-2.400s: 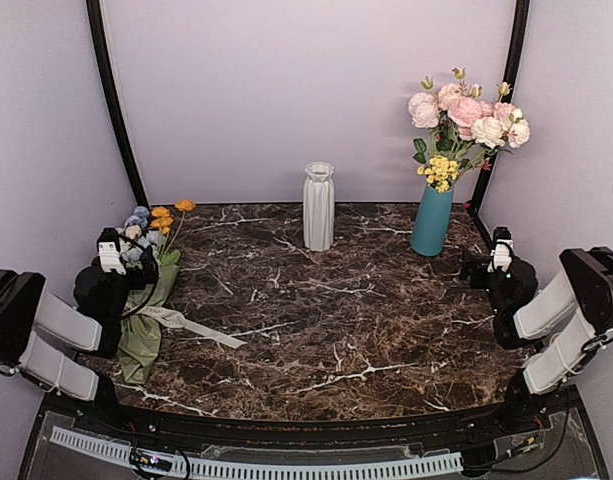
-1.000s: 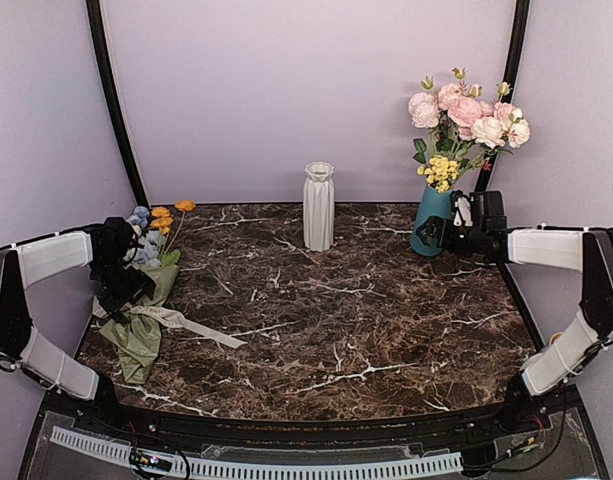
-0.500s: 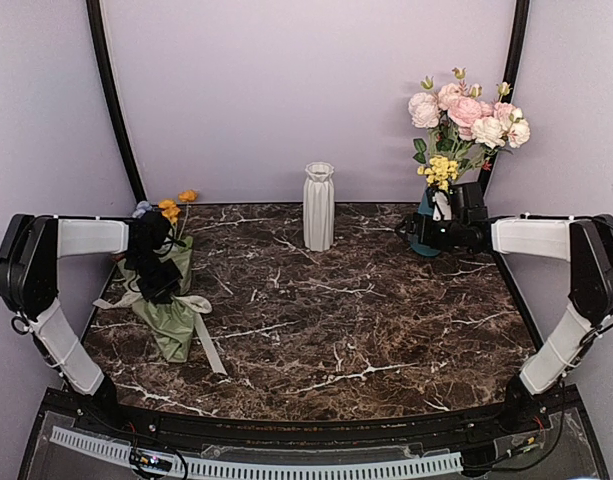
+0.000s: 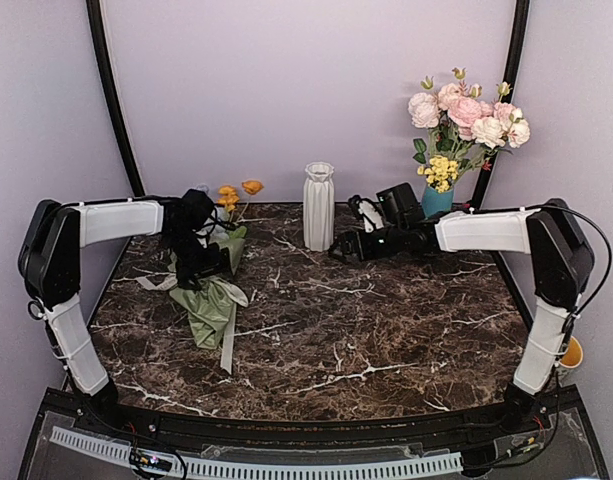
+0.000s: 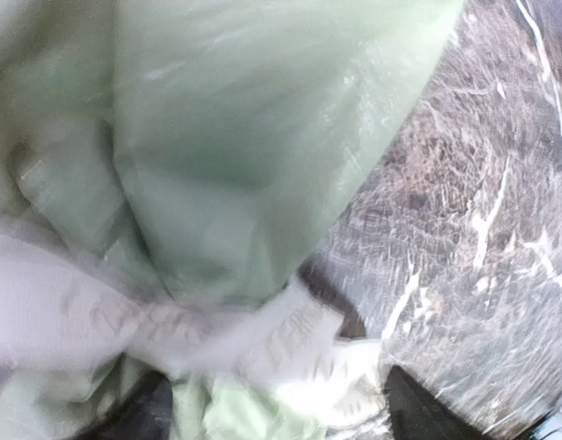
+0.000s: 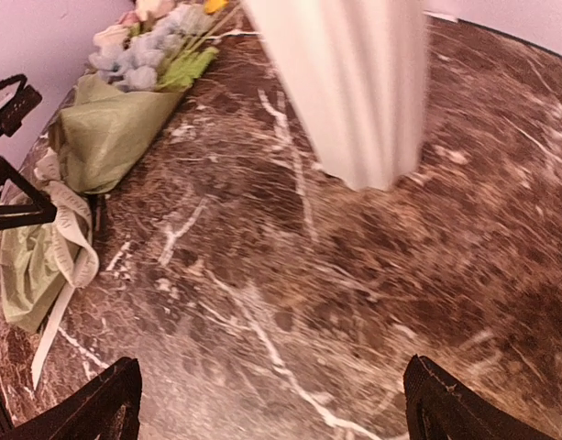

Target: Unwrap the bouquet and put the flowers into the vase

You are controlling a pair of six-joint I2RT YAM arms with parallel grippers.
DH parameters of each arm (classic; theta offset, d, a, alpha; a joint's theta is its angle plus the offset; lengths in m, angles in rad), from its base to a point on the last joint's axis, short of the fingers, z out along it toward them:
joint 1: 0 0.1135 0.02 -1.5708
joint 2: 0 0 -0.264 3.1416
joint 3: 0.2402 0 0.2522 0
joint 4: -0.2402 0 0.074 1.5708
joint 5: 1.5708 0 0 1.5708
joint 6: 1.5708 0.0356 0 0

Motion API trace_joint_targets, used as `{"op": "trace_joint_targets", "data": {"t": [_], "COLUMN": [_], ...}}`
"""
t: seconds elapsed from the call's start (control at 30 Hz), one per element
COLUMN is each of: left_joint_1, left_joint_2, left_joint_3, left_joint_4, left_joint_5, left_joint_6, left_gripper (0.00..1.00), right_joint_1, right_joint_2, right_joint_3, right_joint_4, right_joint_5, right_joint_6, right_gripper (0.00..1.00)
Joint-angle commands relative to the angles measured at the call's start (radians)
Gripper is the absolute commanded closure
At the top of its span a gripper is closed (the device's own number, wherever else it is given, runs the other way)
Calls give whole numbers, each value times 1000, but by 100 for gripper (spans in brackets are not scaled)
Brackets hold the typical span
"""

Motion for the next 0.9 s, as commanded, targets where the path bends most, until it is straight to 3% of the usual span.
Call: {"op": "trace_joint_targets", "data": {"t": [0.0,0.17,0.27,0.5,0.73,0.87], "left_joint_1": [10,10,32,310,494,535], "left_joint_2": [-166,-250,-302,-394,-453,-453], "left_joint_3": [-6,-54,-103,-230,-372,-420], "left_joint_4": [-143,-198,-167,-37,122,207], "left_joint_5": [-46,-136,-178,-77,-1,7], "left_joint_6": [95,120,114,-1,-218,-324], "left_gripper": [4,1,2,13,23,26], "right_joint_1": [114,239,285,373,412,431], "right_joint_2": [60,149,213,355,441,464], "right_joint_3": [123,187,262,483,583,597], "right_joint_4": [-24,63,82,45,36,52], "right_joint_5": [-24,4,21,83,41,47], "right_joint_6": [-64,-159,-101,-71,-124,-209], "right_gripper": [1,1,1,1,2,3]}}
